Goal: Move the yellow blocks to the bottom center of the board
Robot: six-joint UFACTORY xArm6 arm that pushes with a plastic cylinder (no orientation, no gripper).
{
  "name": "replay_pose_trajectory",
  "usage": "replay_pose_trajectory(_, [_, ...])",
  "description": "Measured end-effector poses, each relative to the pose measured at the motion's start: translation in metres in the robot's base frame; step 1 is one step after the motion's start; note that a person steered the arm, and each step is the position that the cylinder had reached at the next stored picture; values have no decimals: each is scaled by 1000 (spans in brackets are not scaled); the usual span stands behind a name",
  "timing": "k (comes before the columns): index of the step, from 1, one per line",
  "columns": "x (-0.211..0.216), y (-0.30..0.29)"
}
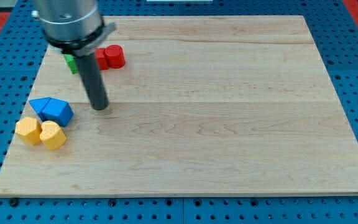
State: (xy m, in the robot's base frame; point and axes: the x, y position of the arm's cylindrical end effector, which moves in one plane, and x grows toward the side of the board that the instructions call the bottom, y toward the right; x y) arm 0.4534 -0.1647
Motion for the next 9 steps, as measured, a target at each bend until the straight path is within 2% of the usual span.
replay_pose_trajectory(2, [-19,-126])
replay_pose_trajectory(3, [-12,-139])
replay_pose_trajectory(5, [64,-131])
replay_pose_trajectory(6, [77,-130])
replay_pose_trajectory(7, [68,-121])
replay_pose_trajectory(8, [65,-140])
replay_pose_trajectory(9, [57,-106])
